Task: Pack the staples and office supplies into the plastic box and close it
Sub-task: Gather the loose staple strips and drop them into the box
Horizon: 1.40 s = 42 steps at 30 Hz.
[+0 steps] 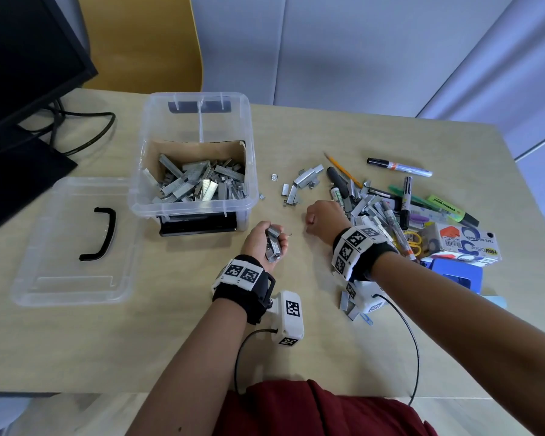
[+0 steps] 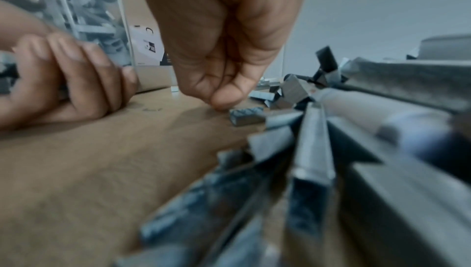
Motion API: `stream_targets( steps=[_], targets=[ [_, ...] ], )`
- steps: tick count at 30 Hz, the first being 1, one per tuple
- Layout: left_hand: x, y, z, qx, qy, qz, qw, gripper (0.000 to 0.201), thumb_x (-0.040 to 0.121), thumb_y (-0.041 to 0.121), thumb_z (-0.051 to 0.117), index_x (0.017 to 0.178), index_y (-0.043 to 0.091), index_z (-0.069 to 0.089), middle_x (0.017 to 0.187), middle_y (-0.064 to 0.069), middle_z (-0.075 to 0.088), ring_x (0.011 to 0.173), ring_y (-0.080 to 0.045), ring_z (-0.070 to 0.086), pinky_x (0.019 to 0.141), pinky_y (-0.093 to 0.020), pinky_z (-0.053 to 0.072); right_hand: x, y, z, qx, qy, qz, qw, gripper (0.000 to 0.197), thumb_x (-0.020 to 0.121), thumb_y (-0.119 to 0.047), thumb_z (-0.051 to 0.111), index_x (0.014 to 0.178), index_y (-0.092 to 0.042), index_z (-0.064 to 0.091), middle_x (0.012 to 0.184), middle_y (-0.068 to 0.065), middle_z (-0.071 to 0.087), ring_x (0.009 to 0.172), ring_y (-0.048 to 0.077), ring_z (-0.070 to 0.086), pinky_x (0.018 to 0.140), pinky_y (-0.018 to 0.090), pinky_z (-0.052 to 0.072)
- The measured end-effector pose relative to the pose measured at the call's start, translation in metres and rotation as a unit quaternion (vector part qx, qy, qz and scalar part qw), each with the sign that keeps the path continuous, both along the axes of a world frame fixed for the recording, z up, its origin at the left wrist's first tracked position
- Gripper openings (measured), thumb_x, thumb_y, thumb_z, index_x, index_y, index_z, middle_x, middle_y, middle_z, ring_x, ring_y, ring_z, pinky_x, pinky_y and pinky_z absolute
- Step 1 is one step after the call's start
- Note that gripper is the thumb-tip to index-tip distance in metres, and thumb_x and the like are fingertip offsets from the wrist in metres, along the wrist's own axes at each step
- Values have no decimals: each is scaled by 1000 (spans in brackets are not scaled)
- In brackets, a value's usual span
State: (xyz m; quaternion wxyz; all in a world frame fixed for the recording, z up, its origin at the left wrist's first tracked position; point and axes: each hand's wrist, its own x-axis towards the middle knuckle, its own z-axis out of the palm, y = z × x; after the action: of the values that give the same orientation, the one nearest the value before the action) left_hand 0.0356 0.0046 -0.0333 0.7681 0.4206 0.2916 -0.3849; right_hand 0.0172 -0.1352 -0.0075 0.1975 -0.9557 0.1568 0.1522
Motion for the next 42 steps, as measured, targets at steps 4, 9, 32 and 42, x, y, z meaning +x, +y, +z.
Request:
stream_targets(
  steps=[4, 9, 32, 42],
  targets=[
    [-1, -2, 1, 12, 1, 3, 1000, 37, 99, 21, 35, 69, 5, 50, 59, -7, 48, 34, -11, 49, 36, -13, 40, -8, 5, 8, 111, -61, -58, 990, 7, 75, 2, 63, 77, -3, 67, 76, 5, 60, 72, 18, 56, 72, 24, 44],
    [-1, -6, 5, 7, -15, -20, 1000, 32, 98, 16, 36, 70, 6, 47, 50, -8, 57, 39, -15, 57, 39, -17, 46, -16, 28, 28, 199, -65, -19, 978, 20, 78, -4, 66, 63, -17, 61, 75, 5, 66, 60, 4, 58, 70, 23, 51],
    [1, 3, -2, 13, -24, -35, 999, 37, 99, 23, 36, 67, 8, 49, 42, -1, 51, 31, -10, 47, 35, -11, 37, -2, 6, 6, -37, -3, 72, 997, 16, 83, -2, 56, 95, 3, 65, 111, 14, 54, 100, 29, 55, 76, 26, 39],
    [1, 0, 0, 3, 0, 8, 1000, 37, 99, 22, 37, 70, 3, 49, 48, -8, 53, 34, -14, 53, 36, -15, 43, -5, 25, 34, 129, -93, -6, 987, 6, 76, -10, 70, 76, -3, 68, 69, -11, 49, 67, 1, 46, 68, 18, 37]
  ],
)
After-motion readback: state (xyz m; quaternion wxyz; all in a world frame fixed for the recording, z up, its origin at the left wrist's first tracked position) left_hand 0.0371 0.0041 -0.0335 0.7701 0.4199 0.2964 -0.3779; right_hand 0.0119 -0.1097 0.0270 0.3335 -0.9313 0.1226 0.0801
